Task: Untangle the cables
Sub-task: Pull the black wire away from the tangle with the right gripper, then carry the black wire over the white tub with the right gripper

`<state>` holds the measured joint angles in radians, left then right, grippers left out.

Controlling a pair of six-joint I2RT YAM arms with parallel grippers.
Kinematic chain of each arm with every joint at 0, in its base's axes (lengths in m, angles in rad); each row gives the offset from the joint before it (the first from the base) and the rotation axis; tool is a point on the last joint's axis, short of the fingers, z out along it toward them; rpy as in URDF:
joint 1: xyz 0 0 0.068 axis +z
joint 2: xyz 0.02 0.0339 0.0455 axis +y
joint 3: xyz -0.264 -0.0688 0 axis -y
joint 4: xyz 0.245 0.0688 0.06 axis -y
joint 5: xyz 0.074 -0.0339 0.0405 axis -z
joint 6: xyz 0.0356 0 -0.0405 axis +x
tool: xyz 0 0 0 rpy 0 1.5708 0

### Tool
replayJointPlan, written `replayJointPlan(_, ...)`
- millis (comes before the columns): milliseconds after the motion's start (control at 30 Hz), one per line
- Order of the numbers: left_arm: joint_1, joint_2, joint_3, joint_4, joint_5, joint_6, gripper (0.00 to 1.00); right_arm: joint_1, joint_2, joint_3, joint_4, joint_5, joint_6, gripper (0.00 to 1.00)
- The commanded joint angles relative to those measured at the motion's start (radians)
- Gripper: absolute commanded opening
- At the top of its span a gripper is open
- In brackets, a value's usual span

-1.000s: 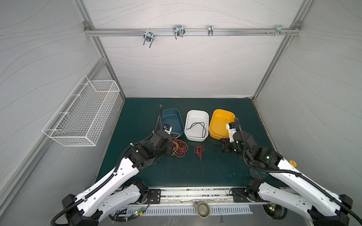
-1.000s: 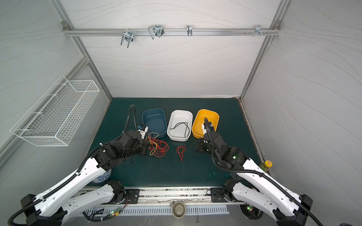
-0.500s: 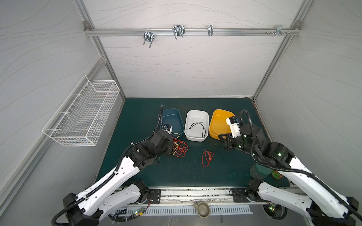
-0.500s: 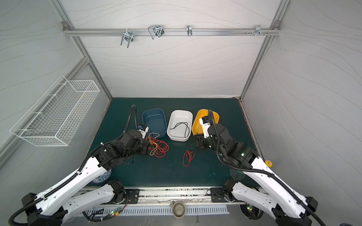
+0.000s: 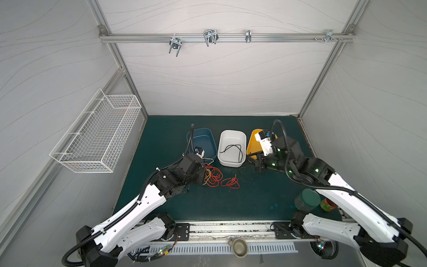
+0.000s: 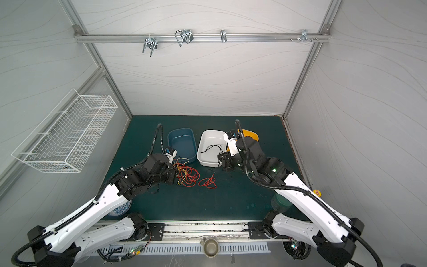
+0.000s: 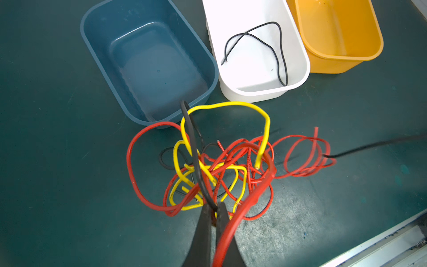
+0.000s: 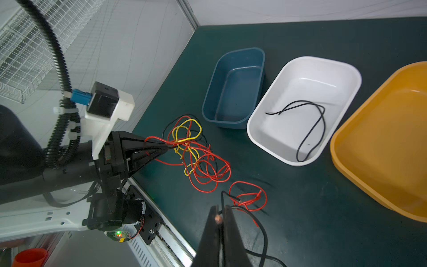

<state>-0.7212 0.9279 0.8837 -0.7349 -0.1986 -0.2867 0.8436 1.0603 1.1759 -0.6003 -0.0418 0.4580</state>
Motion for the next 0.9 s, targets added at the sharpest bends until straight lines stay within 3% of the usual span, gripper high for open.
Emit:
replayJointPlan(0, -0.004, 0.003, 0.010, 0.036, 0.028, 0.007, 0.00, -0.002, 0.058, -0.028, 0.161, -0.056, 0.043, 0.00)
replayJointPlan(133, -0.003, 0.013, 0.009, 0.037, 0.049, 0.009, 0.00, -0.003, 0.090, -0.097, 0.357, -0.034, 0.104, 0.00)
replayJointPlan(267, -0.004, 0.023, 0.008, 0.041, 0.076, 0.011, 0.00, 0.000, 0.143, -0.102, 0.436, -0.023, 0.143, 0.00)
replayJointPlan(600, -0.005, 0.138, 0.038, 0.041, 0.134, 0.005, 0.00, 0.071, 0.136, -0.040, 0.457, 0.036, 0.171, 0.00)
replayJointPlan(867, -0.020, 0.346, 0.193, -0.021, 0.122, -0.119, 0.00, 0.080, 0.076, -0.041, 0.425, 0.048, 0.237, 0.00)
